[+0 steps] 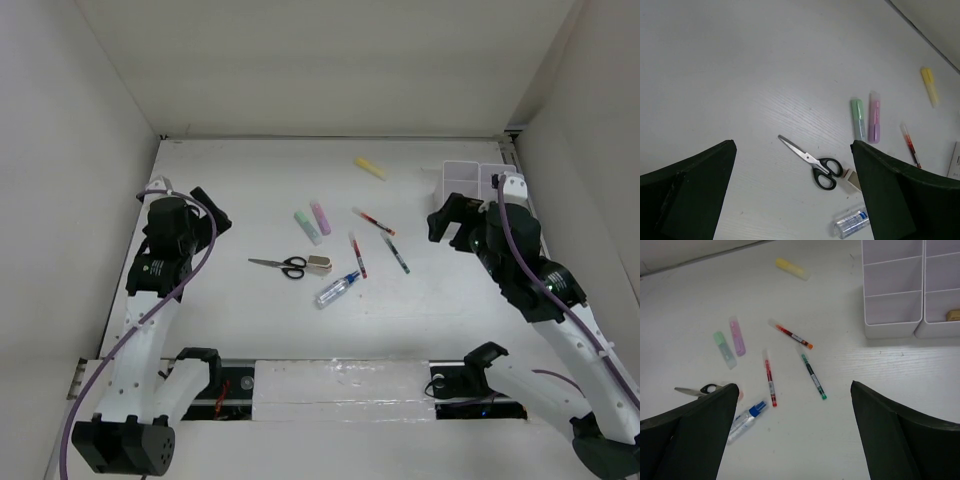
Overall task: Sort the stationery into containers
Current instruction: Pick up the pen from the center of the board.
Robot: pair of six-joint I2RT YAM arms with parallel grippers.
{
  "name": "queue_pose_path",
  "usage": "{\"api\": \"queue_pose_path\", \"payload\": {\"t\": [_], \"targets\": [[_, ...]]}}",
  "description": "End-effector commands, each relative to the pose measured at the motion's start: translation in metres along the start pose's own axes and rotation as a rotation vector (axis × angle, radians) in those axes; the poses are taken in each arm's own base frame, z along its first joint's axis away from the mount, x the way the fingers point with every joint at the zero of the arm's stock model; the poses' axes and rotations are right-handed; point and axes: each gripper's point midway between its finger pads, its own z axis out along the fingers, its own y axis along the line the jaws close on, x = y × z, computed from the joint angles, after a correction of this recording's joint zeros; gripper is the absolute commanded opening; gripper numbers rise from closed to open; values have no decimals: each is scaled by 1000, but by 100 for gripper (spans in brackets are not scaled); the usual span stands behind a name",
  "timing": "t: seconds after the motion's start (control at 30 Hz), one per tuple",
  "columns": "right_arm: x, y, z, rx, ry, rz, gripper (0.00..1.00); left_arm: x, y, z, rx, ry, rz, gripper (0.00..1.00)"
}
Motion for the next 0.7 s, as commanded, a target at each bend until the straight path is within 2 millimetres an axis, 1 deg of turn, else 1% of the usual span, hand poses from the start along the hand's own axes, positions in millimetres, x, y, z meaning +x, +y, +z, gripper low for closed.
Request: {"api": "queue_pose_path", "payload": {"t": [0.0, 0.07, 0.13, 0.23, 0.27, 0.33, 0.37, 0.47, 0.5, 0.53, 0.67], "targets": [[-19, 4, -7, -7, -50, 12, 100, -13, 7, -2, -66, -38, -22, 100], [-25, 7, -9, -19, -74, 23, 100, -15, 8, -1, -83, -42, -36, 100], [-22, 6, -8, -15, -67, 20, 100, -13, 8, 1, -89, -34, -49, 100], [-26, 1, -10, 6, -88, 35, 100, -11, 9, 4, -96, -25, -56, 100], [-27, 2, -13, -6, -92, 38, 100, -12, 8, 5, -96, -26, -80, 100], [-22, 5, -13, -26, -70, 33, 100, -7, 4, 6, -80, -3, -91, 100], [-21, 7, -14, -37, -64, 32, 100, -8, -1, 7, -56, -1, -94, 100], [-17, 14, -15, -80, -43, 20, 100, 0, -20, 10, 42, 57, -80, 100], [-16, 16, -15, -90, -38, 19, 100, 4, -22, 11, 58, 73, -80, 100], [-16, 17, -15, -100, -34, 5, 100, 7, -30, 9, 102, 92, -72, 100], [-14, 20, -16, -119, -26, -5, 100, 29, -31, 26, 115, 189, -60, 100]]}}
